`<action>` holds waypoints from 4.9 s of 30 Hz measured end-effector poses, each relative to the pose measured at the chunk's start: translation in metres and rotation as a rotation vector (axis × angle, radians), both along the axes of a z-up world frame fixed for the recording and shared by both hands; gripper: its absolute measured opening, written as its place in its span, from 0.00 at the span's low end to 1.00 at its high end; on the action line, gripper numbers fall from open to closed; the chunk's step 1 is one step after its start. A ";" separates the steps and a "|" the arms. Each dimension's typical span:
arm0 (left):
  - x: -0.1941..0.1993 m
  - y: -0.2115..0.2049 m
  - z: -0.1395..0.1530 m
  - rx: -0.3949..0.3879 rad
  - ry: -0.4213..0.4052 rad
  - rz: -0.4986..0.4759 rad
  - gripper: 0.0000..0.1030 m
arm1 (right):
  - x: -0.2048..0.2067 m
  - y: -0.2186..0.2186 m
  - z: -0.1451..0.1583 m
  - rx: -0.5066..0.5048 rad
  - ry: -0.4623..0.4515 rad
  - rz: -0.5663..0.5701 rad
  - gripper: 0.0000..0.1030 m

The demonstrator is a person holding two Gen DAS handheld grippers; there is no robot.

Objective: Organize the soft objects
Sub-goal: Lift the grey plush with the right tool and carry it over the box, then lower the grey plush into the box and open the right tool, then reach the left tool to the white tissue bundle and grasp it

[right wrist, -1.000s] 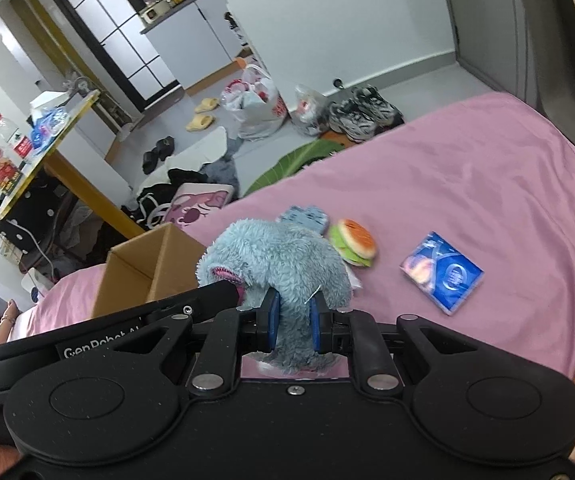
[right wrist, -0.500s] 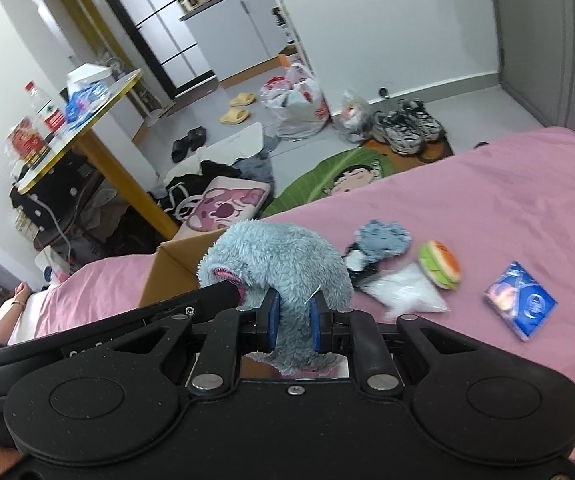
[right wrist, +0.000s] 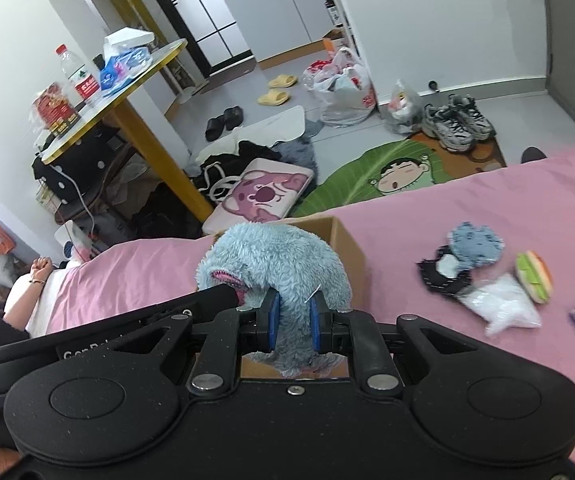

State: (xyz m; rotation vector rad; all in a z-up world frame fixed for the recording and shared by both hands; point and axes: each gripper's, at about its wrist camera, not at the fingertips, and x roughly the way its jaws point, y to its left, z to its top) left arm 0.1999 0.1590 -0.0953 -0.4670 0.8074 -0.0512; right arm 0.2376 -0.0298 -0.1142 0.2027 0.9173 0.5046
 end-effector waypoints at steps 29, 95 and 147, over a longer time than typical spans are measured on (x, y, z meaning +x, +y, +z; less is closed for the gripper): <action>0.039 0.071 -0.026 0.088 0.122 0.179 0.11 | 0.039 0.037 -0.020 0.068 0.028 0.150 0.55; -0.043 -0.160 0.048 0.234 0.086 0.124 0.79 | -0.005 -0.232 0.011 0.060 -0.031 -0.007 0.94; 0.041 -0.189 -0.133 0.182 0.418 0.166 0.43 | 0.083 -0.232 -0.124 -0.203 0.227 0.007 0.88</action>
